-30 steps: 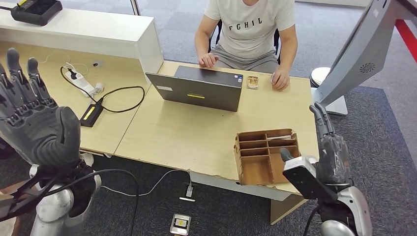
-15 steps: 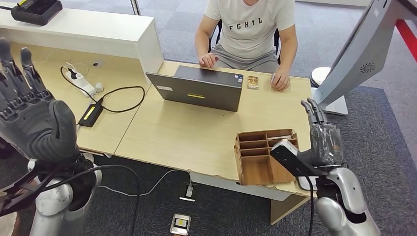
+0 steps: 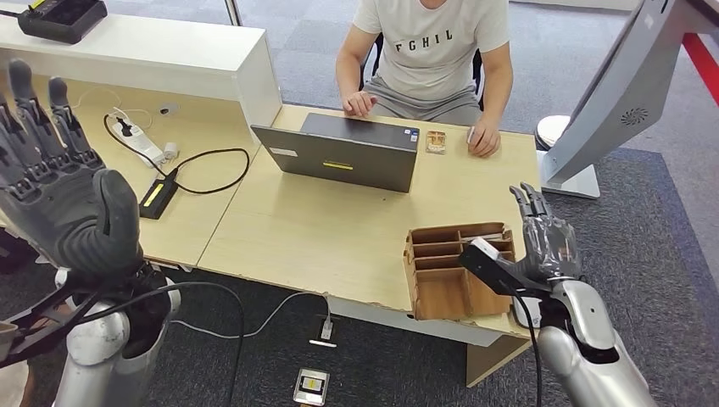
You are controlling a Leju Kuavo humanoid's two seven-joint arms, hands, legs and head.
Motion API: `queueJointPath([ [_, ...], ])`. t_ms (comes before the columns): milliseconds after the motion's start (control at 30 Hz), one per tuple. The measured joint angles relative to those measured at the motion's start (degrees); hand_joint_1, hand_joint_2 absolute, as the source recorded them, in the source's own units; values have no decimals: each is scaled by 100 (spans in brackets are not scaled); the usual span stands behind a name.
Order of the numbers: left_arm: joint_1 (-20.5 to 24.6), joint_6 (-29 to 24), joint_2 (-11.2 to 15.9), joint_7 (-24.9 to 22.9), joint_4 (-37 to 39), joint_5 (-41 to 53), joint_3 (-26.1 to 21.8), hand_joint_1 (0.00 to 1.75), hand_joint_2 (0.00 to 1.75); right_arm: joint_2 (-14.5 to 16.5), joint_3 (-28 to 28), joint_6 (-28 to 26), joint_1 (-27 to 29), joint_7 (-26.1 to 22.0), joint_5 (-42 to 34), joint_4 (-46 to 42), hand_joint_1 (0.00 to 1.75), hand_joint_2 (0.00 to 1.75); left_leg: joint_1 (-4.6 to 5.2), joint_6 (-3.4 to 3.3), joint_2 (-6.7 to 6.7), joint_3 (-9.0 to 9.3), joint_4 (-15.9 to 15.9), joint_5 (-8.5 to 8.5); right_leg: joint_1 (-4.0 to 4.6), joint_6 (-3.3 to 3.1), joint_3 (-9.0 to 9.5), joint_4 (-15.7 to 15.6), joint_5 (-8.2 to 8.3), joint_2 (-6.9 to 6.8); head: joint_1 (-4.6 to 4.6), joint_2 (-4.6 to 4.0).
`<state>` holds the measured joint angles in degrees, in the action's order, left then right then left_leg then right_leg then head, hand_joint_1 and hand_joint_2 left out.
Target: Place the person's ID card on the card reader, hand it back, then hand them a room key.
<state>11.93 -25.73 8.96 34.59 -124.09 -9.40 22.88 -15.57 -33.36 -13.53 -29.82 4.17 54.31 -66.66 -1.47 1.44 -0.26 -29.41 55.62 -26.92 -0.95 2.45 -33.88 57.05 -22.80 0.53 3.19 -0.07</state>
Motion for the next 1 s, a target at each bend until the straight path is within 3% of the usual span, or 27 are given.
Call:
queueJointPath([
  [1000, 5, -69, 0, 3, 20, 23, 27, 0, 175, 350, -281, 127, -272, -211, -99, 873, 3, 175, 0, 0, 0, 1, 0, 0, 0, 0, 0, 0, 0, 0, 1, 0],
])
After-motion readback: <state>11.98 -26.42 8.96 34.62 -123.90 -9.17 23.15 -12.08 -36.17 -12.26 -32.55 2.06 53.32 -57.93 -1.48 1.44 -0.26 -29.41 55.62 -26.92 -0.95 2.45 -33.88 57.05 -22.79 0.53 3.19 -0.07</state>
